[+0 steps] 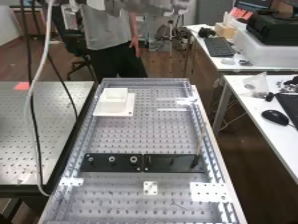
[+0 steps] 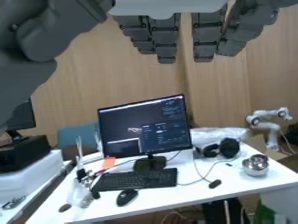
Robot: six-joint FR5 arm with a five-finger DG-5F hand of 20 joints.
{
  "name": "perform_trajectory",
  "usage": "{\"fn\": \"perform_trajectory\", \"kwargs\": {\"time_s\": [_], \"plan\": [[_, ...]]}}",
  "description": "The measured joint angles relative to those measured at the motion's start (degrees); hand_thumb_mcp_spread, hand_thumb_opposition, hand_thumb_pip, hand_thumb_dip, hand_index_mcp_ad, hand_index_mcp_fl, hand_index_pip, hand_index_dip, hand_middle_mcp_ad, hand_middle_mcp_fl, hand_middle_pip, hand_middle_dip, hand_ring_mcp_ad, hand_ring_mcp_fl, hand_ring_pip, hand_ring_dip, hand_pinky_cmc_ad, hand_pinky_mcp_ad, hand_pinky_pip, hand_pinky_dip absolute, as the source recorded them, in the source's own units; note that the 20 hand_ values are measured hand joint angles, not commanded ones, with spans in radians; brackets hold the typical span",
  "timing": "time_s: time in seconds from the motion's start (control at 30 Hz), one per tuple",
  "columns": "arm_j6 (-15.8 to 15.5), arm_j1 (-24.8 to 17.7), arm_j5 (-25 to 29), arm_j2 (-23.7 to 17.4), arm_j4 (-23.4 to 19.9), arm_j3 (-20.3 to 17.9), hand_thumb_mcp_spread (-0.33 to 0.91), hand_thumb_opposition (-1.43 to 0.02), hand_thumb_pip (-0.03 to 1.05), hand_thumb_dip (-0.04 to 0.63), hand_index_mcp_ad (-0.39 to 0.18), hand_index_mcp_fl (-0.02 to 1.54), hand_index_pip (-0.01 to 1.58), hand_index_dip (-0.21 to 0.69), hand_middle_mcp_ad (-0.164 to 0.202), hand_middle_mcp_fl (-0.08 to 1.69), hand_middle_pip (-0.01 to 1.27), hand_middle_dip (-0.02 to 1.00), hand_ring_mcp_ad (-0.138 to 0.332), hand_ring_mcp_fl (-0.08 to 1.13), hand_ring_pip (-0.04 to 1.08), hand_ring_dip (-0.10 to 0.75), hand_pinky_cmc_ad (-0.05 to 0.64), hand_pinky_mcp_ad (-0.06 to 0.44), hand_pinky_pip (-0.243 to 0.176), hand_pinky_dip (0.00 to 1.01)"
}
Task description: Grab the chopstick and place it in the clear container
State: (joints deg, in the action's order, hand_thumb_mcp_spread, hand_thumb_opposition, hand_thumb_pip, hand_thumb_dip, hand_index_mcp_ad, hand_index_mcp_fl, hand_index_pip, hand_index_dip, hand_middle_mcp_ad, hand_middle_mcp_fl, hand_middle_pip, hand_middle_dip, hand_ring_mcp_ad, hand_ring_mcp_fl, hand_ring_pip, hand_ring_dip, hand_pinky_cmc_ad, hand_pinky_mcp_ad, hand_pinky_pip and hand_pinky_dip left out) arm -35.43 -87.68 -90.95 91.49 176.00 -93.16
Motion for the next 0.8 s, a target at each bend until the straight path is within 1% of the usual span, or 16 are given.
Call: {"fn": "perform_trajectory", "kwargs": {"time_s": [0.03, 0.1, 0.23, 0.43, 0.53, 0.6, 0.67, 0.73, 0.8], "plan": [[0.3, 0.0, 0.0, 0.1, -0.2, -0.3, 0.1, -0.65, 0.25, 0.007, 0.124, 0.01, 0.06, -0.014, 0.127, 0.03, 0.11, 0.04, 0.229, 0.05, 0.06, -0.019, 0.194, 0.195, -0.14, 0.17], [1.1, 0.1, 0.1, 0.2, -1.0, -1.0, 0.1, -0.65, 0.25, 0.007, 0.129, 0.01, 0.06, -0.014, 0.138, 0.03, 0.11, 0.04, 0.232, 0.05, 0.06, -0.019, 0.195, 0.201, -0.138, 0.17], [2.2, 0.3, -0.4, 0.5, -2.5, -2.2, 0.1, -0.65, 0.25, 0.007, 0.134, 0.01, 0.06, -0.014, 0.14, 0.02, 0.11, 0.04, 0.232, 0.05, 0.06, -0.021, 0.199, 0.202, -0.138, 0.17], [4.5, 0.5, 0.0, 1.1, -6.0, -4.8, 0.1, -0.65, 0.25, 0.007, 0.136, 0.01, 0.06, -0.014, 0.14, 0.02, 0.11, 0.04, 0.236, 0.05, 0.06, -0.021, 0.195, 0.202, -0.14, 0.17], [6.3, 0.6, 0.9, 1.8, -8.3, -6.4, 0.1, -0.65, 0.25, 0.007, 0.136, 0.01, 0.06, -0.014, 0.14, 0.02, 0.11, 0.04, 0.232, 0.05, 0.06, -0.021, 0.209, 0.202, -0.141, 0.17], [7.8, 0.8, 1.3, 2.4, -10.8, -7.8, 0.1, -0.67, 0.26, 0.0, 0.136, 0.01, 0.06, -0.014, 0.14, 0.02, 0.11, 0.04, 0.236, 0.05, 0.06, -0.021, 0.208, 0.202, -0.141, 0.17], [8.7, 0.9, 1.5, 2.8, -12.2, -8.7, 0.1, -0.66, 0.32, 0.007, 0.136, 0.01, 0.06, -0.014, 0.14, 0.02, 0.11, 0.04, 0.236, 0.05, 0.06, -0.021, 0.202, 0.201, -0.141, 0.17], [10.1, 1.0, 1.7, 3.3, -14.3, -9.8, 0.12, -0.66, 0.33, 0.005, 0.136, 0.01, 0.06, -0.014, 0.14, 0.02, 0.11, 0.04, 0.236, 0.05, 0.06, -0.017, 0.206, 0.201, -0.141, 0.19], [12.9, 1.3, 2.3, 4.1, -17.8, -11.3, 0.14, -0.68, 0.33, 0.002, 0.136, 0.01, 0.06, 0.0, 0.14, 0.02, 0.12, 0.04, 0.232, 0.05, 0.06, -0.021, 0.204, 0.201, -0.143, 0.2]]}}
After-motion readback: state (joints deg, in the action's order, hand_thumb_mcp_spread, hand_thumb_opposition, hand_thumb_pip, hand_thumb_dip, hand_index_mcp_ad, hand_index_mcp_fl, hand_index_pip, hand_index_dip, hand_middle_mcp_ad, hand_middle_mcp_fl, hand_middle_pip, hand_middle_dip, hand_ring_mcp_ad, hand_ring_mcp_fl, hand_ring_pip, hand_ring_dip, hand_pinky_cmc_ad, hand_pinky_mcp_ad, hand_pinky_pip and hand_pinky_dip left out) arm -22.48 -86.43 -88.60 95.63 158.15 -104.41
